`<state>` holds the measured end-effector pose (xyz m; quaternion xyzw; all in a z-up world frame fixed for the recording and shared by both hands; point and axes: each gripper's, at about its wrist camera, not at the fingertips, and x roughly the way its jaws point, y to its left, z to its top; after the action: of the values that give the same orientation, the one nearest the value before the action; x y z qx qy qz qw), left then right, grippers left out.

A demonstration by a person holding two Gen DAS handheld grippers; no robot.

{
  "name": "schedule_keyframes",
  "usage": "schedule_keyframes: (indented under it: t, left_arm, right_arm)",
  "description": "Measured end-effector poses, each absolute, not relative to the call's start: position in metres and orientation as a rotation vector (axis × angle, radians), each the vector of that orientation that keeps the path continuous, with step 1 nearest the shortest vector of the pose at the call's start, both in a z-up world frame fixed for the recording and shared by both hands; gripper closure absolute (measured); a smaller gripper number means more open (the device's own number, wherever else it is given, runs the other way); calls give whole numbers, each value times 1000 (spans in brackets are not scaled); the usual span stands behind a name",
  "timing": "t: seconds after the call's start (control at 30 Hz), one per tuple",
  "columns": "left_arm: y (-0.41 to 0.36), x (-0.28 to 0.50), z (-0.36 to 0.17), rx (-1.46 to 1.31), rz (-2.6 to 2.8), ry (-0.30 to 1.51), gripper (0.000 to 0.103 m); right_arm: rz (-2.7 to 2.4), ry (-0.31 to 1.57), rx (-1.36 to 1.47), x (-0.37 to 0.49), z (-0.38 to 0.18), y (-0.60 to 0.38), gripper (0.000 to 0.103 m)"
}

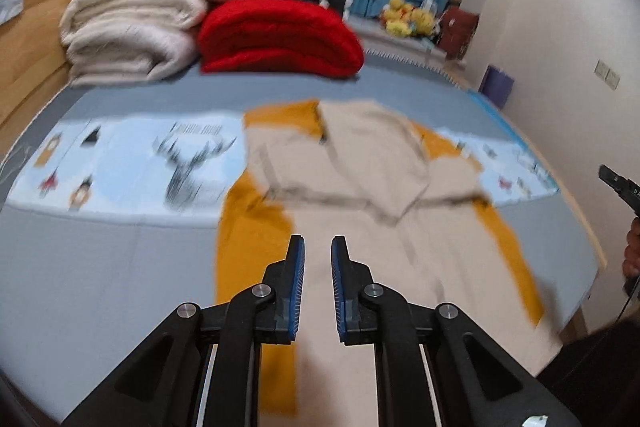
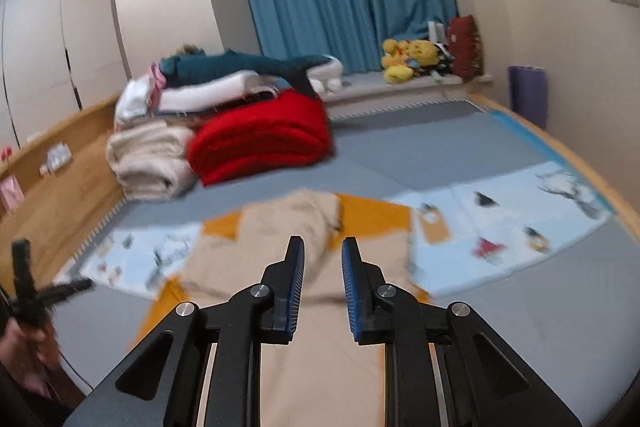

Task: Fold large clothes

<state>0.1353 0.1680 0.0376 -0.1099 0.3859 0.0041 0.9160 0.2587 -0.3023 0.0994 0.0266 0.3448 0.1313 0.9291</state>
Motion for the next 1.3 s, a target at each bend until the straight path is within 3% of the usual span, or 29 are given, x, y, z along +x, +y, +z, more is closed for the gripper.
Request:
schedule_keyframes:
  t: [0.27,0.43,0.67,0.83,0.93,1.3]
  left_arm:
    - [201,107,-35,-298,66,1024,93]
    - [210,105,-66,-331,74,1144,93]
    - [219,101,-102,-355,84,1281,92]
    - [226,99,-122,-416,79,1369,73]
    - [227,97,-131,-408,88,1411,68]
    - [231,96,-141,-434,94,1449,65]
  right_arm:
    - [120,1183,40,219,-25,-384,82]
    - [109,1352,106,228,-66,-409,81]
    - [117,1518,76,221,-110,-409,81]
    - [114,1613,12,214,-132,-406,75]
    - [107,1640,5,210,-138,-409,72]
    - [157,1725,-8,197,-154,-403,61]
